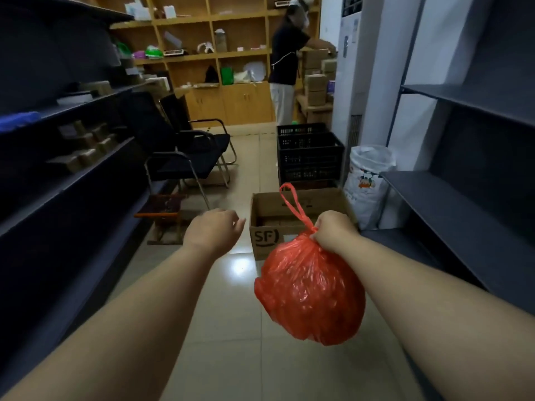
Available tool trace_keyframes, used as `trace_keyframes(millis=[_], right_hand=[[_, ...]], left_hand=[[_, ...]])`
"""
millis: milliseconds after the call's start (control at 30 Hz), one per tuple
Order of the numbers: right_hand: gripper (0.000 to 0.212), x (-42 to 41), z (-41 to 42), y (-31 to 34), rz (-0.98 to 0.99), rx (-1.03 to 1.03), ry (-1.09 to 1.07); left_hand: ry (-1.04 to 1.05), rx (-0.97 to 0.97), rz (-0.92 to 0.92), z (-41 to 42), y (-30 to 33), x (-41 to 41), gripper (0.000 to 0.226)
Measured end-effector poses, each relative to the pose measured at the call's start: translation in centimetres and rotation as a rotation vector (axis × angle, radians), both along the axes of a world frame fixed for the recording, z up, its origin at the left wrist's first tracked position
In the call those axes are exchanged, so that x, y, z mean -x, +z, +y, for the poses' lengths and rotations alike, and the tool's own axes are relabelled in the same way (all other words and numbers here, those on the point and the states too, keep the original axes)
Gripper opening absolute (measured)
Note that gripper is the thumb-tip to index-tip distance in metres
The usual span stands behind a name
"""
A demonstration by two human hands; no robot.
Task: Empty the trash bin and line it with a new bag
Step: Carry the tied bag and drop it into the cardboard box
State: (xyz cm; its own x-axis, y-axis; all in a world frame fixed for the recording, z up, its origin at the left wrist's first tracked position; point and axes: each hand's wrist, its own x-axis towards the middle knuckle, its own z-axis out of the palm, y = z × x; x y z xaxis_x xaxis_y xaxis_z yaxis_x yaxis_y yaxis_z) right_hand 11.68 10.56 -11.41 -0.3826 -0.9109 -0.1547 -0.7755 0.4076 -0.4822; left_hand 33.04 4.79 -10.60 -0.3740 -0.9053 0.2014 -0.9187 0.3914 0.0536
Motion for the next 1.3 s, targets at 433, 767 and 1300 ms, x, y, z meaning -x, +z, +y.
trace_keyframes(millis=[433,767,1300], right_hand=[[0.016,19.4,-21.9,-3.9,0.141,-0.216,0.005],[0.015,27.2,-33.5,-4.9,0.153,-0.15,-0.051],[0.019,32.3,-59.9,-6.8,0.078,-0.178,-0.15]], left_hand=[[0.009,-0.071,0.063,-24.3,-1.7,18.8,0.042],[-0.035,-0.132,0.06,-35.7,-2.1,26.9,0.041],[-0.129,-0.125,-0.028,-63.4,-4.5,33.9,0.043]])
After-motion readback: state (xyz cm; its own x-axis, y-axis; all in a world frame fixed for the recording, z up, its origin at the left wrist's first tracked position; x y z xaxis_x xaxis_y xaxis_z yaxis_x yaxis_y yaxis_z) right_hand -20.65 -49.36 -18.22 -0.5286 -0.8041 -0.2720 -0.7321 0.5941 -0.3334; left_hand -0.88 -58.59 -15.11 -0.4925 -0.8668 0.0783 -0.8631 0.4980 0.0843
